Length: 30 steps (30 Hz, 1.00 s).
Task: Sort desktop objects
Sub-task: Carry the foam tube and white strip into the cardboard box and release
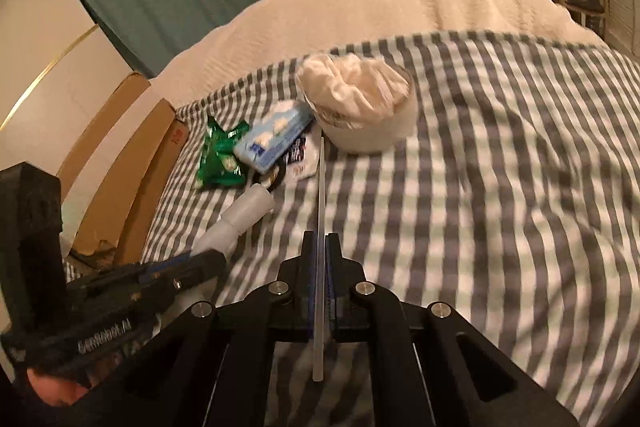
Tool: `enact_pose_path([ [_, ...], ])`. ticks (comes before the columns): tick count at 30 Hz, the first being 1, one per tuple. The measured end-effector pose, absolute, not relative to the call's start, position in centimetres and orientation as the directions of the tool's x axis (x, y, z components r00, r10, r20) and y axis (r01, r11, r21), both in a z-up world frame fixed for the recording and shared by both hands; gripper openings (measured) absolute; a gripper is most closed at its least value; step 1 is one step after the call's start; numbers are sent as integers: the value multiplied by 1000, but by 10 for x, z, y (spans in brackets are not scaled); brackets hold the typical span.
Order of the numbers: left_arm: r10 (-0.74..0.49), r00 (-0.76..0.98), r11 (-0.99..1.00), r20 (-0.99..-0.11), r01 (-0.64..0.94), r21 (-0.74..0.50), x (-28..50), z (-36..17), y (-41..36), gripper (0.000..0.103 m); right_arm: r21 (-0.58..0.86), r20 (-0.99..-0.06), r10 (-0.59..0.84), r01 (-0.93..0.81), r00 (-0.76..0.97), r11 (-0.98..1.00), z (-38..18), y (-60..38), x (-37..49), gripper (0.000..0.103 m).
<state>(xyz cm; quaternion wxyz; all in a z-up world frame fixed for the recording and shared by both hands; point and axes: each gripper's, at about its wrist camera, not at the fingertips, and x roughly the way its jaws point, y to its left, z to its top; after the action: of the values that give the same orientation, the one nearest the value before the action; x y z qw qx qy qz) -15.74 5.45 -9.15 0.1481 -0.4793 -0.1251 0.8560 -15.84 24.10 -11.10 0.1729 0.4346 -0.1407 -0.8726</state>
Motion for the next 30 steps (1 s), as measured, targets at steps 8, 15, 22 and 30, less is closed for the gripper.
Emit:
enact_pose_path([
  [8, 406, -545, -908, -734, -147, -393, -139, -50, 36, 10, 446, -706, -427, 114, -564, -888, -84, 249, -120, 3],
  [15, 419, -614, -897, -669, -165, -410, -120, 13, 3, 10, 375, -701, -393, 161, -595, -913, -15, 234, -74, 3],
  [22, 410, -683, -891, -604, -159, -425, -104, 69, -48, 10, 271, -655, -361, 239, -664, -932, 59, 194, -50, 3],
  [30, 255, -755, -947, -605, -69, -313, -116, 109, -126, 10, 240, -595, -462, 404, -657, -883, 122, 103, -62, 3],
])
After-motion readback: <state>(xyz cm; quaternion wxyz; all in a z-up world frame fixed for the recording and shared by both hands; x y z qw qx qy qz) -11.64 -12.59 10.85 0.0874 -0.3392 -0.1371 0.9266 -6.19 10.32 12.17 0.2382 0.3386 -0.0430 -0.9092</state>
